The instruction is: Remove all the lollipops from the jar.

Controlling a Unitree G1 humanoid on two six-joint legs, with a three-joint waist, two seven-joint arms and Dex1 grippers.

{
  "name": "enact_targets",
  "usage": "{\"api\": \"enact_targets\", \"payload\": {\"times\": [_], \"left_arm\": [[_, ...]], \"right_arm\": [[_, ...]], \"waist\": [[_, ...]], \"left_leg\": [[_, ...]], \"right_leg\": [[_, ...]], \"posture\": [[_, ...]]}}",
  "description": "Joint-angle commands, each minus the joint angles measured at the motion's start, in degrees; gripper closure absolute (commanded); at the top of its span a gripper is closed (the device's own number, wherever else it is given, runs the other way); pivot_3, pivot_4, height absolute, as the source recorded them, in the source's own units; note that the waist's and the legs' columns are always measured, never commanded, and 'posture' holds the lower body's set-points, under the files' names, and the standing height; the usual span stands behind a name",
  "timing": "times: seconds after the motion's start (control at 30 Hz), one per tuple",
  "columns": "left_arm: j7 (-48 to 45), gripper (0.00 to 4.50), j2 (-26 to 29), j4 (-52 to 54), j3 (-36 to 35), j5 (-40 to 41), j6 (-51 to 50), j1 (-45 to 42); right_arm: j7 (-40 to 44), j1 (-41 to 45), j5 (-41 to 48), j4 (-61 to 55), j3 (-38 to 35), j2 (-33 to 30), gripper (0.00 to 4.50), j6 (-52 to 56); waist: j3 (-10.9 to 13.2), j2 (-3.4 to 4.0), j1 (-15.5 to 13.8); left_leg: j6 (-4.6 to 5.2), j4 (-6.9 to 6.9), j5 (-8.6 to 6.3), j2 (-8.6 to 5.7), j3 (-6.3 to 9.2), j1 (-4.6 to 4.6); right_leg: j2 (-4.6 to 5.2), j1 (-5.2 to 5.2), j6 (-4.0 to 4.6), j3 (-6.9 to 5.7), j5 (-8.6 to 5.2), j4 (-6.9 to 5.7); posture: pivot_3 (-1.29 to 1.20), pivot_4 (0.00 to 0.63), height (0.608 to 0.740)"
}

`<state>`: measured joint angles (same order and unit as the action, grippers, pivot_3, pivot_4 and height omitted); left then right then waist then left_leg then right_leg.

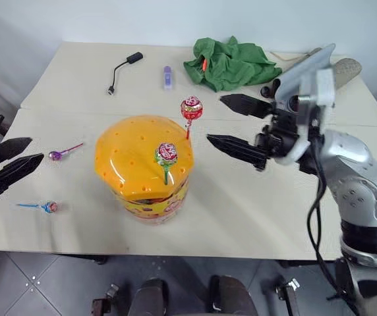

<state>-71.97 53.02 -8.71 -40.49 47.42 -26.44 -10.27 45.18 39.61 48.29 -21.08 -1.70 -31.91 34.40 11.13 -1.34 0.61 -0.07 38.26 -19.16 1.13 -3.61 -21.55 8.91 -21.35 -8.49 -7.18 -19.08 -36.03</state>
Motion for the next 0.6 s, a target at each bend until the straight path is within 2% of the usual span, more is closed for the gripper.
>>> {"api": "enact_targets", "payload": {"times": [0.03,0.13,0.23,0.53,0.6], "left_arm": [[-0.36,1.07,-1.43,9.37,-2.22,6.75,-2.57,0.59],[1.19,1.07,-3.17,16.96,-1.19,11.14,-5.38,1.11],[3.06,1.05,-3.21,20.58,-0.64,12.81,-7.19,1.39],[4.92,1.05,-2.94,23.04,1.79,14.33,-7.70,-1.32],[4.69,1.05,-3.18,23.35,3.40,14.13,-7.42,-2.29]], "right_arm": [[-1.31,2.77,0.08,0.71,1.14,1.76,0.00,1.98],[-1.63,5.13,0.07,1.58,3.27,4.00,0.00,3.80],[-1.53,5.71,0.55,1.48,3.81,5.26,0.61,4.95],[1.60,5.35,0.00,1.30,3.13,6.60,3.54,3.09],[2.72,5.64,3.94,2.68,-2.08,8.05,4.31,0.20]], "waist": [[0.00,-0.01,-0.02],[0.00,-0.01,0.28],[0.00,-0.01,0.94],[0.00,-0.01,1.07],[0.00,-0.01,1.06]], "left_leg": [[-0.01,0.01,-0.01,-0.01,0.01,0.00],[0.01,0.01,-0.02,-0.03,0.11,-0.03],[0.00,0.00,-0.02,-0.02,0.48,-0.03],[0.00,-0.01,-0.02,-0.03,0.51,-0.02],[0.00,-0.01,-0.02,-0.04,0.51,-0.02]], "right_leg": [[0.00,0.00,0.00,-0.01,0.00,-0.02],[0.03,-0.02,0.00,0.05,0.01,0.00],[0.01,-0.03,0.00,0.03,0.01,-0.02],[-0.02,-0.03,0.00,0.05,0.01,-0.01],[-0.02,-0.03,0.00,0.05,0.01,-0.01]], "posture": [[0.00,0.150,0.740],[0.00,0.150,0.740],[0.00,0.150,0.740],[0.00,0.150,0.740],[0.00,0.150,0.740]]}}
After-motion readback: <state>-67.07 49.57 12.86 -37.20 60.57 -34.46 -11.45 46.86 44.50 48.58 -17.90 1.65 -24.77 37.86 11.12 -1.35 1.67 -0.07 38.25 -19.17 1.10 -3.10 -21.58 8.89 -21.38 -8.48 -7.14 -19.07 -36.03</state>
